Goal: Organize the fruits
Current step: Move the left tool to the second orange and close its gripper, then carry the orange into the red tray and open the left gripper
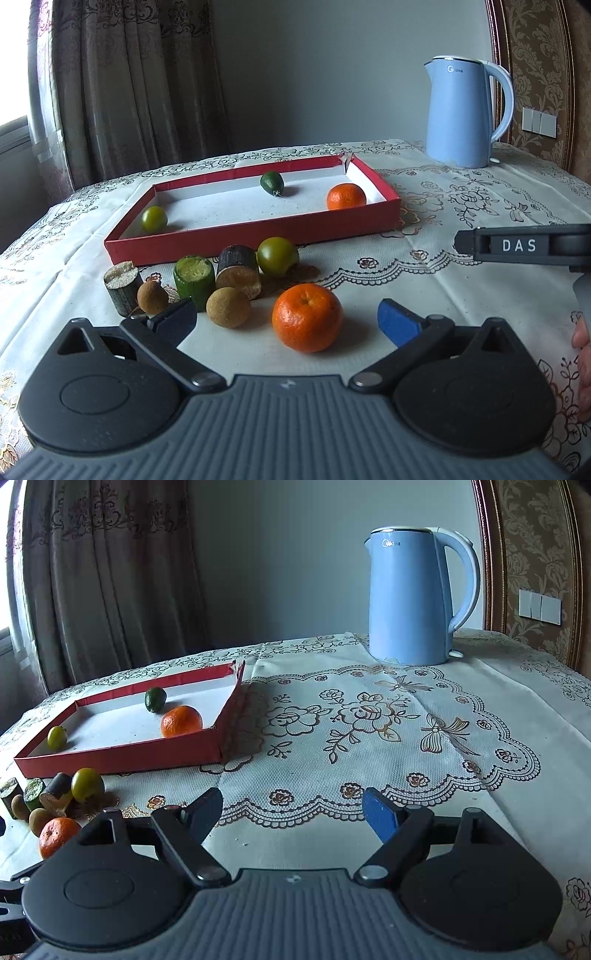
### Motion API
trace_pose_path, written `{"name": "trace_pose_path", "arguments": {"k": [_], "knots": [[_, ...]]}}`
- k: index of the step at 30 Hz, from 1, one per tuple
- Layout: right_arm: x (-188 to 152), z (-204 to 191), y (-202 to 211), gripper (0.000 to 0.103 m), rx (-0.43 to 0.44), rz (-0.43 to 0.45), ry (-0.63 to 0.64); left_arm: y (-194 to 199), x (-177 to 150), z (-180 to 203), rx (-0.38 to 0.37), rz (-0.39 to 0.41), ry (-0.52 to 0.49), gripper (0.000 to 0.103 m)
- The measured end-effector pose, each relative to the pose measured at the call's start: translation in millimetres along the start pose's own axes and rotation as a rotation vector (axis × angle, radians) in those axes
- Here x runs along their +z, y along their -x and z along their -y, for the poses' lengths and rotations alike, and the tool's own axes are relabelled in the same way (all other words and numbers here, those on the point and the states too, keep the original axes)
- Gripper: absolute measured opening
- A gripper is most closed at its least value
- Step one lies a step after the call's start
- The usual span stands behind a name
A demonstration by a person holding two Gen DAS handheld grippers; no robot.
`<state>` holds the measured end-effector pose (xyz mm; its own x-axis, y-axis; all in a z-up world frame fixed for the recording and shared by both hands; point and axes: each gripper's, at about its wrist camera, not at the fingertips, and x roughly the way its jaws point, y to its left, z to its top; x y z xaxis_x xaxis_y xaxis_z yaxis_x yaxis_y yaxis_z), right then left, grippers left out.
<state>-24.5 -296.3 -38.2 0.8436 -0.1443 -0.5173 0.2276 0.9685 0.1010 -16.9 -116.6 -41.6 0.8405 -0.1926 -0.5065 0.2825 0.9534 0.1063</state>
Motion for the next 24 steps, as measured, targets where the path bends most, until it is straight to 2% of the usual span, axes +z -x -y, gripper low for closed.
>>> {"name": "trace_pose_path", "arguments": {"k": [6, 9, 11, 15, 16, 18, 24], "knots": [[0.3, 3.5, -1.2, 0.083, 0.018, -0.007, -0.023, -16.5, 3.7, 5.2, 0.009, -0.049, -0.009, 0.102], [0.3, 4.6, -1.8, 0.083, 0.024, -0.011, -0.031, -23.6, 5.6, 0.6, 0.015, -0.076, 0.024, 0.094], [0.5, 5.2, -2.3, 0.083, 0.027, -0.013, -0.036, -24.3, 6.1, -2.1, 0.024, -0.073, 0.038, 0.092], [0.7, 5.8, -2.6, 0.083, 0.027, -0.015, -0.042, -19.2, 7.6, -5.4, 0.013, -0.058, 0.041, 0.071], [0.9, 5.5, -2.6, 0.083, 0.027, -0.016, -0.042, -16.9, 8.7, -6.5, -0.006, -0.057, 0.047, 0.057], [1.0, 5.5, -2.7, 0.083, 0.026, -0.015, -0.042, -14.7, 11.1, -6.0, -0.054, -0.065, 0.046, 0.04], [0.3, 5.9, -2.2, 0.083, 0.016, -0.013, -0.045, -12.2, 6.8, -3.4, -0.057, -0.048, 0.028, 0.04]]}}
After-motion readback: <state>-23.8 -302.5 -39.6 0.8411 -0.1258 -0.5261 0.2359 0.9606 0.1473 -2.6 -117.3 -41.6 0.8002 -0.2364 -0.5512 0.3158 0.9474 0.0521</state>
